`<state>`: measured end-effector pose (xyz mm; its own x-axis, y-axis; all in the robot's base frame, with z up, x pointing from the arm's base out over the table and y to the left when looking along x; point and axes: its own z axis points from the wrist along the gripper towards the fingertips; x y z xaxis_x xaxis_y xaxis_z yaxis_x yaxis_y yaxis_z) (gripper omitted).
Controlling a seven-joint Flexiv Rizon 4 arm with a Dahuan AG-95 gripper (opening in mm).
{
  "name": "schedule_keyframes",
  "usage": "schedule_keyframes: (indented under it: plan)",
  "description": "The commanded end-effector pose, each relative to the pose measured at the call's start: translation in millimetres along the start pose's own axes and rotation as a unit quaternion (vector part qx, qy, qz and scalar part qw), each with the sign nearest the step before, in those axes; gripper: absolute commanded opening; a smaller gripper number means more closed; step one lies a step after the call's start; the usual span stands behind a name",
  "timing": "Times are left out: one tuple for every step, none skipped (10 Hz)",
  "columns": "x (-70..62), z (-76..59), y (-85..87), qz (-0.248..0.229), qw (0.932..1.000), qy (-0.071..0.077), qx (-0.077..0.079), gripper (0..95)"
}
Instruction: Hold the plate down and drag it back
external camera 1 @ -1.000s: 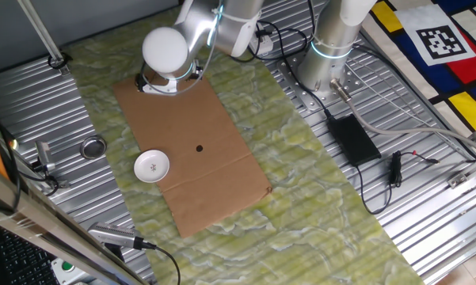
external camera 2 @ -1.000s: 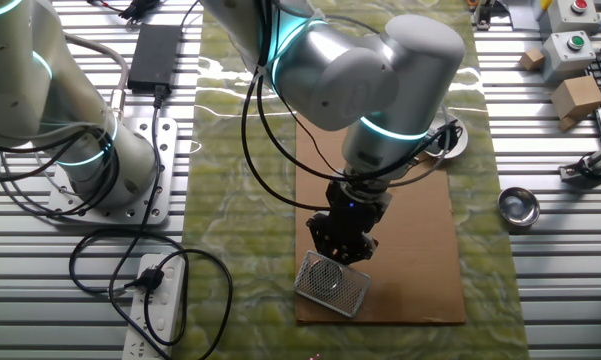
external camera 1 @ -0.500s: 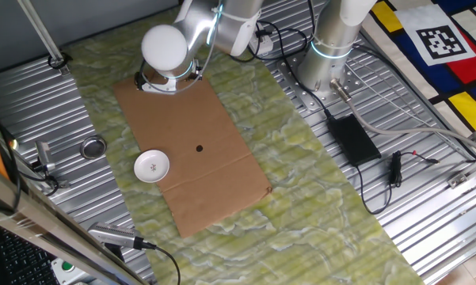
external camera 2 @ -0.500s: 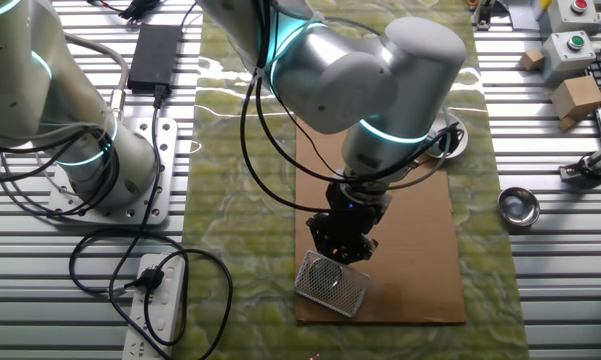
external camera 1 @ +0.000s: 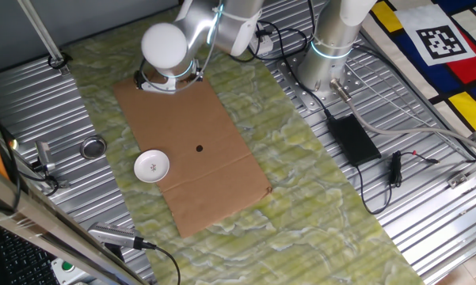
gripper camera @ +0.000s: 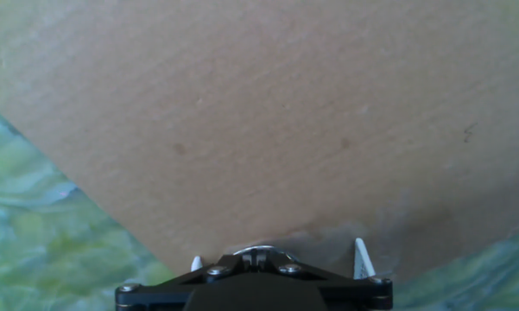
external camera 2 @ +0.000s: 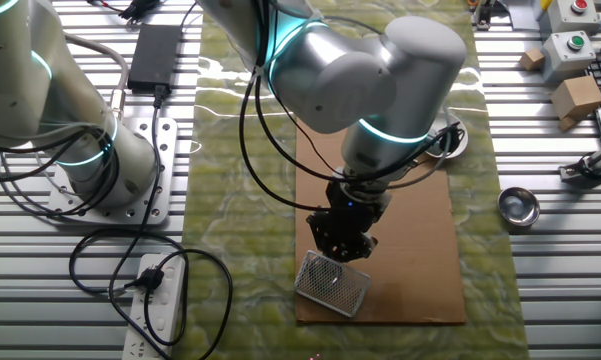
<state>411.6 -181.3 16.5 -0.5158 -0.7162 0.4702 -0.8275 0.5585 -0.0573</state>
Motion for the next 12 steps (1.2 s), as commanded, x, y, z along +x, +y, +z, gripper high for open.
schedule_keyframes:
  plan:
    - [-1.8,-0.7,0.3,0.004,1.0000,-0.005,-0.002,0.0]
    - [-2.2,-0.9,0.4,0.006,1.0000,-0.007,-0.003,0.0]
    - [-2.7,-1.2,0.5,0.011,0.9998,-0.016,-0.007,0.0]
    - [-2.9,-1.5,0.4,0.013,0.9997,-0.020,-0.010,0.0]
    - [-3.6,-2.2,0.3,0.015,0.9995,-0.026,-0.011,0.0]
    - [-4.7,-2.8,0.8,0.018,0.9993,-0.030,-0.012,0.0]
    - [-5.7,-3.3,1.4,0.021,0.9992,-0.032,-0.011,0.0]
    - [-7.3,-3.8,2.5,0.024,0.9990,-0.035,-0.011,0.0]
    - [-7.8,-4.1,2.8,0.026,0.9989,-0.037,-0.011,0.0]
    - [-8.1,-4.4,2.7,0.027,0.9988,-0.038,-0.011,0.0]
    - [-8.8,-5.3,2.1,0.029,0.9986,-0.043,-0.013,0.0]
    - [-9.7,-6.4,1.6,0.031,0.9983,-0.048,-0.015,0.0]
